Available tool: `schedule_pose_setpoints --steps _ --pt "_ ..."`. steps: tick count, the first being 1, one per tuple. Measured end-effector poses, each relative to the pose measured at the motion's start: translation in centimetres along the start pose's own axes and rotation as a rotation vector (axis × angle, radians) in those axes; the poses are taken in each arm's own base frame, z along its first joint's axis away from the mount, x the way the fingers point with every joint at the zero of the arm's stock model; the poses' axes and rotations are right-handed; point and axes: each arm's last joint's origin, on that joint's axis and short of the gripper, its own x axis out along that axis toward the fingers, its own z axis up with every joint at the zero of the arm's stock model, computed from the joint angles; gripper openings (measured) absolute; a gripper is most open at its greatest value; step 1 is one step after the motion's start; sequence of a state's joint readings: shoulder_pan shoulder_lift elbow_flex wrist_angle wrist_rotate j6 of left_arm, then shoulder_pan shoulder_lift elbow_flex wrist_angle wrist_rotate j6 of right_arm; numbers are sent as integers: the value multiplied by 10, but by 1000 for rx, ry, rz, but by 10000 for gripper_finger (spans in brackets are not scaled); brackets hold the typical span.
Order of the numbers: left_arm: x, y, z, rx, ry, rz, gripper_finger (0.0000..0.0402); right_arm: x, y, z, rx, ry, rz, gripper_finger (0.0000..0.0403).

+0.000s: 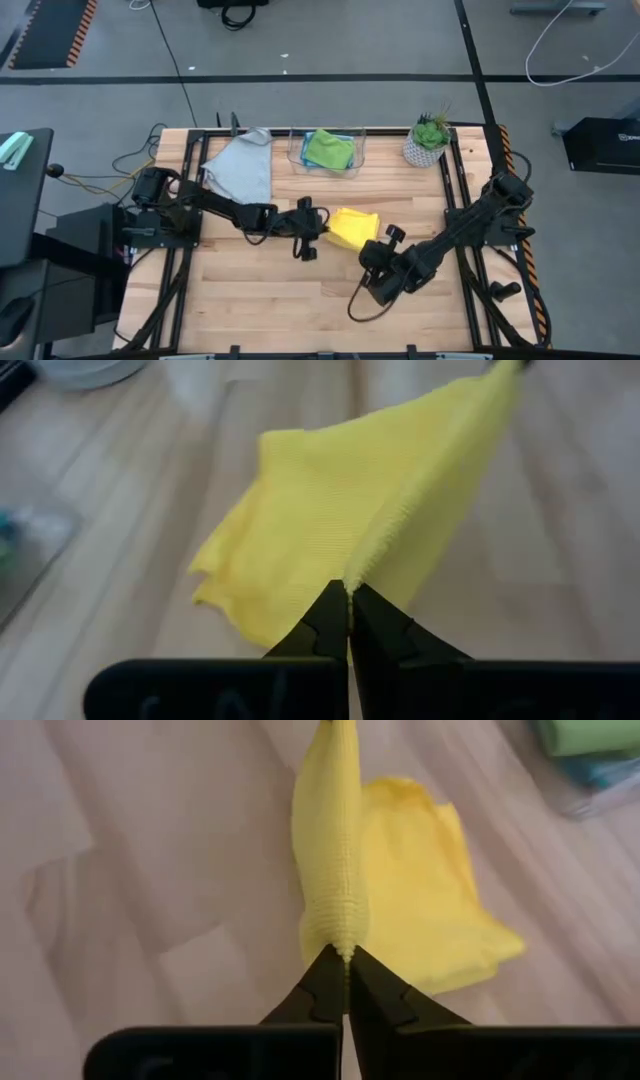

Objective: Fold microfiber towels
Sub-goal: Fold the yellow microfiber towel

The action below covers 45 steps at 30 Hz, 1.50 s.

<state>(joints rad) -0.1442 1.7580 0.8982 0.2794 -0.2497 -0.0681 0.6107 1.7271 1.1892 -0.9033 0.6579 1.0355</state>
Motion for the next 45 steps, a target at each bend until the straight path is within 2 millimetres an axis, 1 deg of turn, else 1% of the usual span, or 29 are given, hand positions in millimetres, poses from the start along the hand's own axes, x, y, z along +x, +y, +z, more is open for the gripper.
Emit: schedule_pose_setpoints --steps 4,8,10,13,16,20,23,26,30,32,33,34,36,40,41,43,45 --pt "6 16 -5 -40 26 40 7 6 -12 14 16 16 -17 11" --pt "9 29 -5 -61 25 73 7 20 -23 24 36 88 -28 8" --pt "12 34 -7 -71 34 86 7 28 -29 25 45 122 -42 8" --pt "17 39 -12 -77 53 97 7 37 -36 28 68 153 -58 10" --pt "21 42 -16 -80 68 106 7 41 -40 32 72 166 -61 9" --pt "20 36 -16 -52 68 96 7 41 -38 32 60 200 -14 12" --pt "19 30 -17 -33 78 81 7 39 -36 28 53 224 8 43" --pt "18 23 -21 -12 114 72 7 30 -33 26 62 232 41 99" --pt "16 13 -23 26 131 48 7 10 -36 26 74 197 98 174" --pt "15 7 -24 56 131 31 7 -1 -39 27 67 156 116 193" --pt "14 3 -24 76 128 21 7 -3 -40 26 66 128 122 193" --pt "13 -1 -24 91 126 11 7 -3 -41 24 62 103 132 186" --pt "11 -8 -24 122 124 -8 7 10 -43 16 72 51 177 151" --pt "8 -18 -25 140 120 -34 7 43 -50 -8 127 -74 283 30" --pt "8 -19 -25 142 119 -38 7 51 -52 -15 133 -98 300 16" --pt "8 -21 -25 145 118 -40 7 66 -59 -26 155 -140 325 19" --pt "8 -21 -25 145 118 -40 8 77 -65 -32 167 -189 342 20"
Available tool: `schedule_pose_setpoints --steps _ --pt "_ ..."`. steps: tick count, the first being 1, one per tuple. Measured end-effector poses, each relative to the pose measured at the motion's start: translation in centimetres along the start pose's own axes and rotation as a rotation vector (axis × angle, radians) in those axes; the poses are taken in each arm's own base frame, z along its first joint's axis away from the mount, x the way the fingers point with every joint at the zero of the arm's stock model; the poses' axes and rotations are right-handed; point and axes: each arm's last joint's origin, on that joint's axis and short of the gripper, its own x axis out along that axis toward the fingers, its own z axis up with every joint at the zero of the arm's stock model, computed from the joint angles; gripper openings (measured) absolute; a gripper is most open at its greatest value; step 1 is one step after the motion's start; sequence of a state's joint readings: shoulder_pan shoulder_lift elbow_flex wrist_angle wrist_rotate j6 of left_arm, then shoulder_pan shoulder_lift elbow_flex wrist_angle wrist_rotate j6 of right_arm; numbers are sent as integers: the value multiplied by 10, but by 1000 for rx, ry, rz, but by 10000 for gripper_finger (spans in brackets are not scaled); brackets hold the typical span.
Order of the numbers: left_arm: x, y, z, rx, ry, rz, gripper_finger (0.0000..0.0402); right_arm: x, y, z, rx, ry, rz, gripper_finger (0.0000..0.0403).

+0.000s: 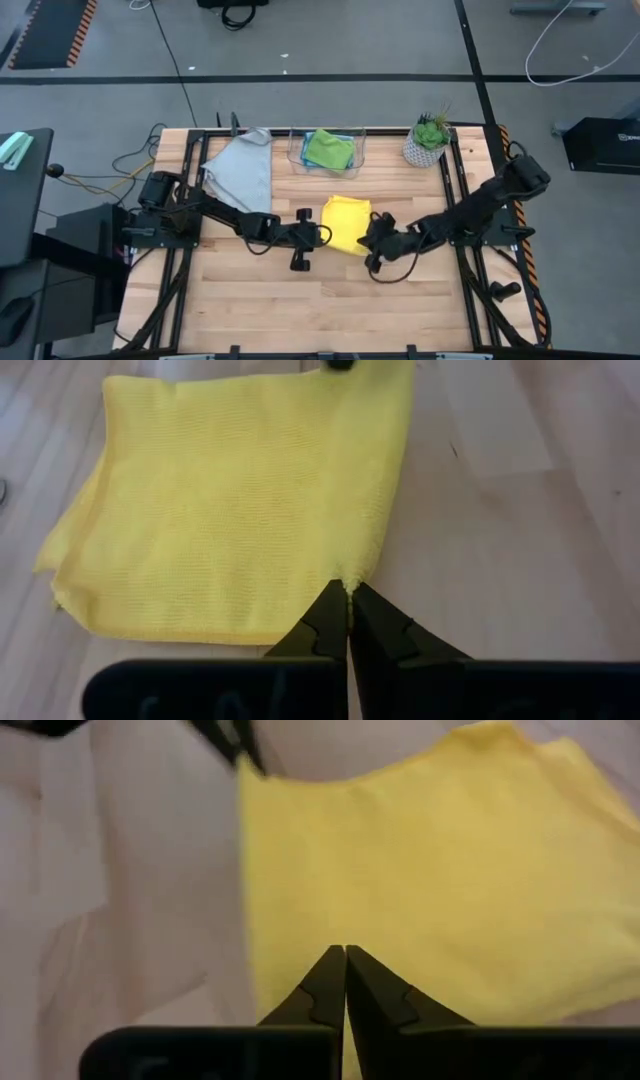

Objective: Fold microfiber towels
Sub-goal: Fold the yellow microfiber towel

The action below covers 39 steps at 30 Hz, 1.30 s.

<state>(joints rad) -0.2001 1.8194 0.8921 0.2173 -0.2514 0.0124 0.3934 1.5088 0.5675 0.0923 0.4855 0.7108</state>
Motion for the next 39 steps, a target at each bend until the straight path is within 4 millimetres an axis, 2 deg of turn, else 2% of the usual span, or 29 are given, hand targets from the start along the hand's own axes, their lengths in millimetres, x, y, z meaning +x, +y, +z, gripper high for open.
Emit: schedule_pose_setpoints --steps 5,9,15,19,23,26,29,33,39 --pt "0 0 -1 2 6 -1 6 12 -23 -11 -14 -60 -5 7" --pt "0 0 -1 -3 6 -1 8 18 -35 -23 -14 -7 -45 7" --pt "0 0 -1 -6 5 -1 6 22 -37 -27 -5 22 -39 8" --pt "0 0 -1 -7 5 -1 8 12 -33 -21 -5 36 24 11" --pt "0 0 -1 -26 5 -1 6 -8 -26 -4 -26 55 24 44" --pt "0 1 0 -51 2 6 6 -25 -13 11 -51 78 36 97" --pt "1 4 0 -84 -2 19 8 -34 8 22 -131 50 57 154" --pt "1 6 2 -97 -16 24 6 -21 32 24 -210 72 -12 199" --pt "2 8 2 -118 -23 29 8 7 57 32 -222 156 -135 218"
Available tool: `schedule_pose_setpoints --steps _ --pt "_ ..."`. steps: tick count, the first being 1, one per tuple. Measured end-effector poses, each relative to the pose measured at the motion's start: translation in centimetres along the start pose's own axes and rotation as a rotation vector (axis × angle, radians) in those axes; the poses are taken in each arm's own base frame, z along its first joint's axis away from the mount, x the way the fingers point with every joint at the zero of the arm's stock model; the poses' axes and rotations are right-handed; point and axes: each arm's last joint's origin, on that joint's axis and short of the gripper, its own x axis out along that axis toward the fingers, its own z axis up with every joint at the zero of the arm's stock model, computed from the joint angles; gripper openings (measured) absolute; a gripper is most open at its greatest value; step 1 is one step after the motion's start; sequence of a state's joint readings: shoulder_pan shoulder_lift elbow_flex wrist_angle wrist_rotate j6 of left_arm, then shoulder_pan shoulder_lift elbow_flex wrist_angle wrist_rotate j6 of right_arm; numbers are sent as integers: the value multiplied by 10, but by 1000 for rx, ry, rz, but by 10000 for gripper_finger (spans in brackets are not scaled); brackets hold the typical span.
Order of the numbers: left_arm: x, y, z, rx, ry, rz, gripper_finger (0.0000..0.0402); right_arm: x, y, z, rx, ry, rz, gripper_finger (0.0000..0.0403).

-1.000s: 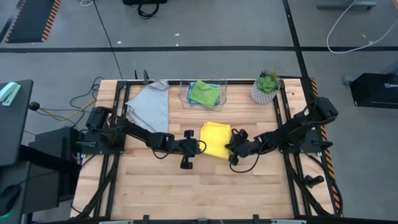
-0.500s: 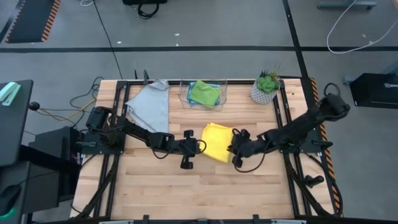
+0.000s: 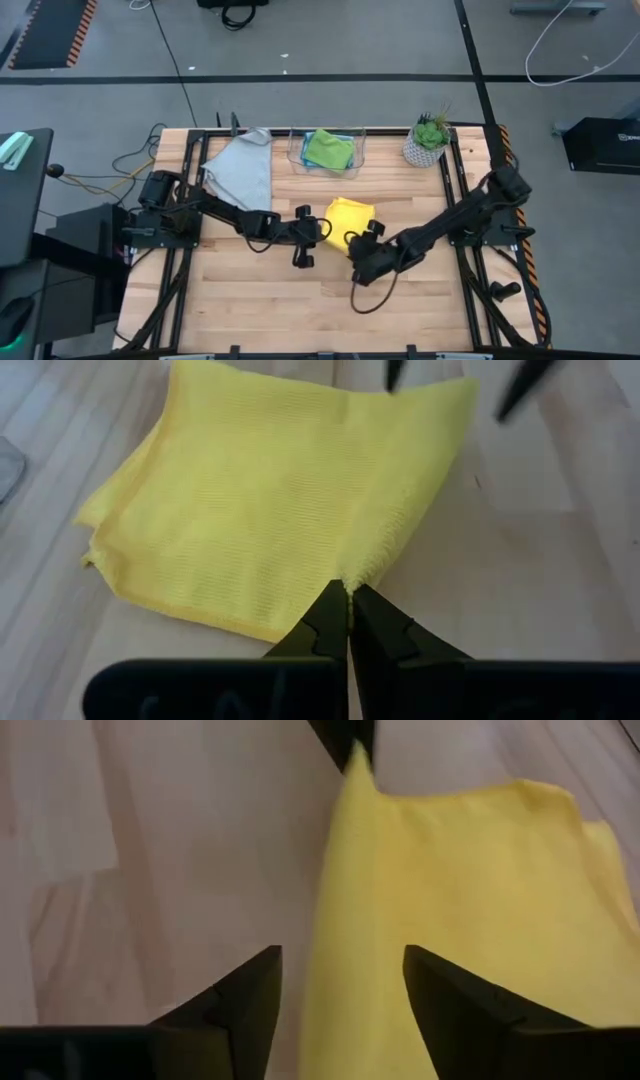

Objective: Fold microfiber towels
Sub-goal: Fold the yellow microfiber towel

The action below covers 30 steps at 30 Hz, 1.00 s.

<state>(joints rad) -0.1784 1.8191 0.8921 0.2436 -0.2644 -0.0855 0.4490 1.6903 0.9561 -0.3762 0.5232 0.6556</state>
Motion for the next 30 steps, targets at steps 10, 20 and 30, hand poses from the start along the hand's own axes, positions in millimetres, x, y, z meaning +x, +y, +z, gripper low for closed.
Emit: schedule_pose_setpoints --steps 10,20,30 --pt "0 1 3 -18 -33 1 8 26 7 8 38 79 -73 149" --pt "2 8 6 -36 -49 16 25 30 7 6 26 97 -64 43" --pt "-18 16 18 0 -54 28 102 -13 -16 33 60 25 -10 7"
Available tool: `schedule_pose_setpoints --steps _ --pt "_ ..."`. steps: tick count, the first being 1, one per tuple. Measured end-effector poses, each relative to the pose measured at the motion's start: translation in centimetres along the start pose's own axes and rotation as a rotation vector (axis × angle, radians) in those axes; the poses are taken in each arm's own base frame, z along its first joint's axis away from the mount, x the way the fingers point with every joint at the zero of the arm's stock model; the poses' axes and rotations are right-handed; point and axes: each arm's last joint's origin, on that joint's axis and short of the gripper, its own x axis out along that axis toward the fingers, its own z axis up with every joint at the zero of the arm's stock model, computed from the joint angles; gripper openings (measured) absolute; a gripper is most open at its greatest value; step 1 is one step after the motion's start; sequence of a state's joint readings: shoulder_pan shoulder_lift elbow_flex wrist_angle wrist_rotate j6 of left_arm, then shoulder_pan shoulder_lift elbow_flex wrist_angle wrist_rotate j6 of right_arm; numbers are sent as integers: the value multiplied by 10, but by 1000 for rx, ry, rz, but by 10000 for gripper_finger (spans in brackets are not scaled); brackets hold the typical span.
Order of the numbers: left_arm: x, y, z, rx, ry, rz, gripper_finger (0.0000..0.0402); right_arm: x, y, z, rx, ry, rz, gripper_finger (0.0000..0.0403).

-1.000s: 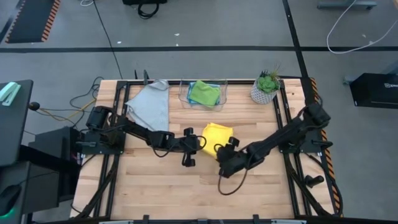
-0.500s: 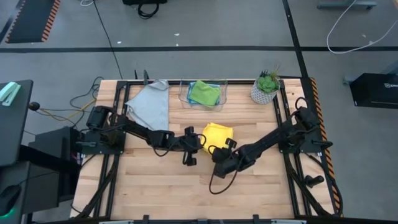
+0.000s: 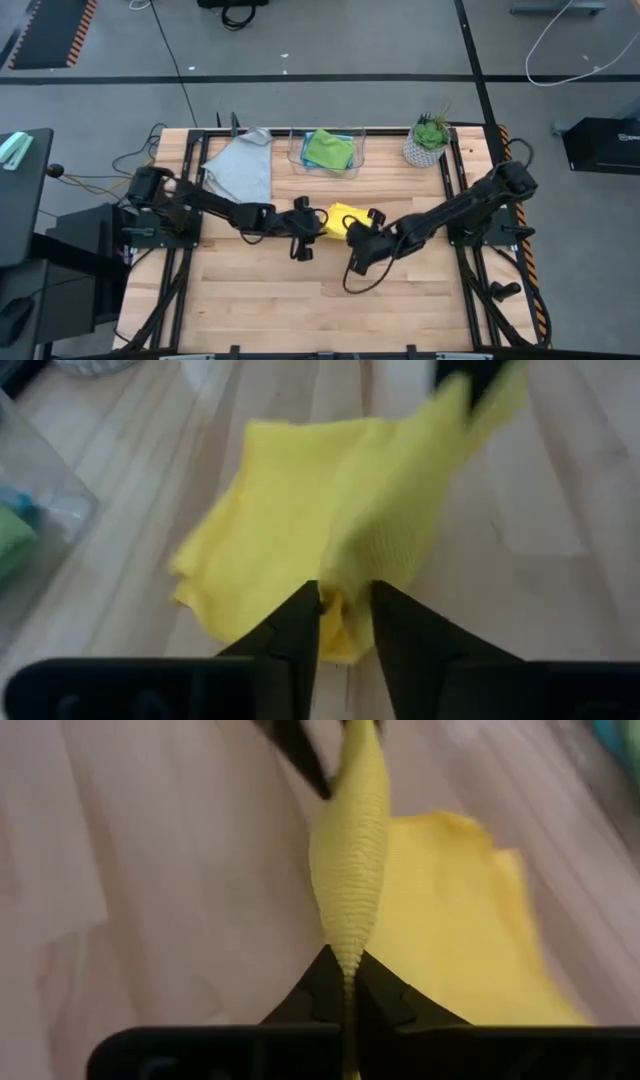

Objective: Fold microfiber towels
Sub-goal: Fold the yellow microfiber towel

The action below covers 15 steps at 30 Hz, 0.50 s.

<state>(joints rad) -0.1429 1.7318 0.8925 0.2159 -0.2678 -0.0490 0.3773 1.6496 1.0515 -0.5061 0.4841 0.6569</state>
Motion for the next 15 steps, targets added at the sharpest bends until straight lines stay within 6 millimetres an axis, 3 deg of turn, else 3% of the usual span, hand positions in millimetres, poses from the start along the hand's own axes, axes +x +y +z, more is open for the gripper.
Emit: schedule_pose_setpoints --steps 3,6,15 --pt "-17 4 7 16 -1 -1 131 -14 -15 11 33 4 34 9" --pt "-31 15 -1 -10 -53 11 156 -20 -32 20 43 16 47 9" --pt "-69 48 -75 -236 -256 -15 168 20 -91 40 54 181 68 10"
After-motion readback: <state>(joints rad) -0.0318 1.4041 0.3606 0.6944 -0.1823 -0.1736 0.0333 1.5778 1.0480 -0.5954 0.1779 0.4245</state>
